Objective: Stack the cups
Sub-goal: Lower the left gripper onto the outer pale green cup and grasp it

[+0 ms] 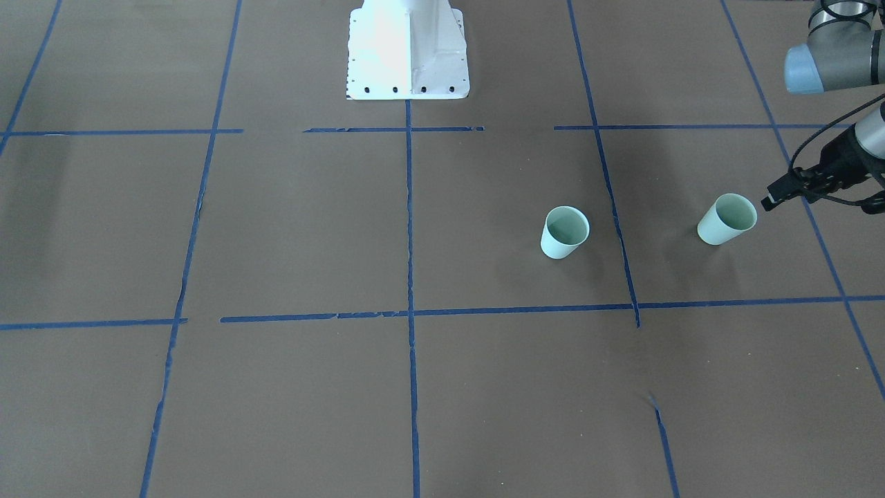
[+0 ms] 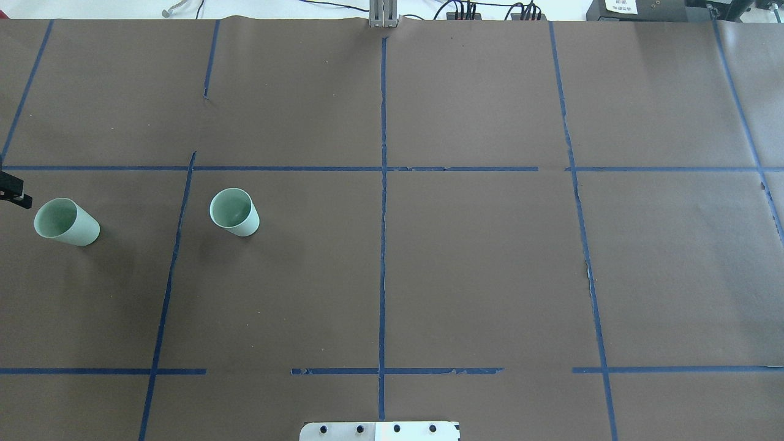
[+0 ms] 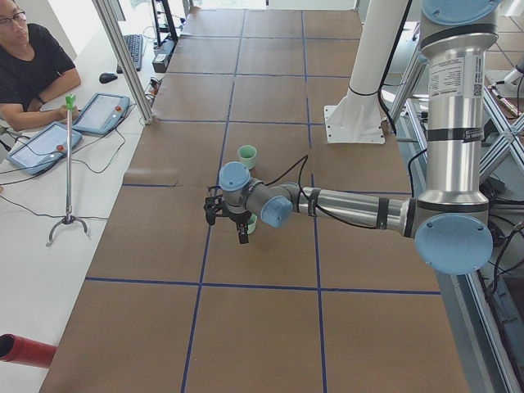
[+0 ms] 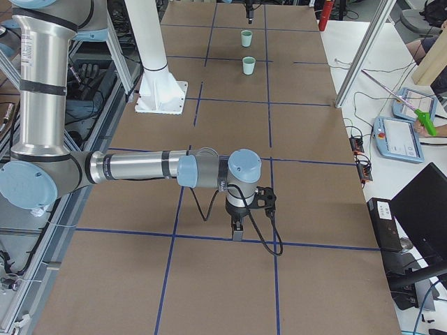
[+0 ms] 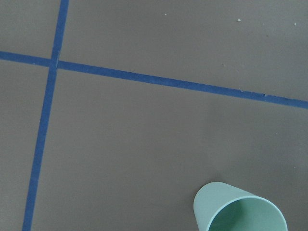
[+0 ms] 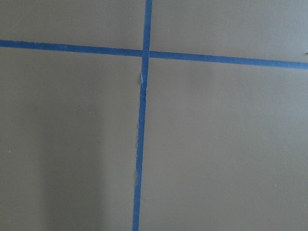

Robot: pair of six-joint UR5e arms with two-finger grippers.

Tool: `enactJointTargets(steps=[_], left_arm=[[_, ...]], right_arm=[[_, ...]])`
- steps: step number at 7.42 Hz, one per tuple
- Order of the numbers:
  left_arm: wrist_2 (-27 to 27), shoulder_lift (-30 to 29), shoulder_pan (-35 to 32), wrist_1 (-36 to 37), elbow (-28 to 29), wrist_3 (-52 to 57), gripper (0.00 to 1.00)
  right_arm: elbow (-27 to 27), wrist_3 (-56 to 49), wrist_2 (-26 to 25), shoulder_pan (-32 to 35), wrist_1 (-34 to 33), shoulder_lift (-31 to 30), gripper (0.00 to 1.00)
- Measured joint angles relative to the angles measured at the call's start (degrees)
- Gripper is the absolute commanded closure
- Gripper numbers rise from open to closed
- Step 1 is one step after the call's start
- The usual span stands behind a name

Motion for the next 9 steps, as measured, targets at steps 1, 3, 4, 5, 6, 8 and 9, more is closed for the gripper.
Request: enactJointTargets(steps=[1,3,4,5,6,8,9], left_arm=[[0.9,-0.1,1.6,0.0,0.1,-0.6,0.00],[1.6,0.0,3.3,-0.1,0.2,-0.8,0.03],[1.8,-0.1,3.9,-0.3,0.5,-0.8,0.05],[2.1,-0.2,4.4,-1.1,1.1,-0.9,0.13],[2.3,-0.4,4.7,-2.2,2.0,-1.0,0.50],[2.3,-0.5,4.9,-3.2,2.5,-1.0,1.00],[2.3,-0.5,4.9,-3.4,2.4,-1.6,1.00]], right_arm=[[0.0,0.0,0.0,0.0,0.0,0.0,0.00],[0.0,0.0,0.0,0.0,0.0,0.0,0.00],[0.0,0.0,0.0,0.0,0.0,0.0,0.00],[0.0,0.0,0.1,0.0,0.0,0.0,0.00],[0.0,0.0,0.1,0.0,0.0,0.0,0.00],[0.0,0.0,0.1,0.0,0.0,0.0,0.00],[0.0,0.0,0.1,0.0,0.0,0.0,0.00]])
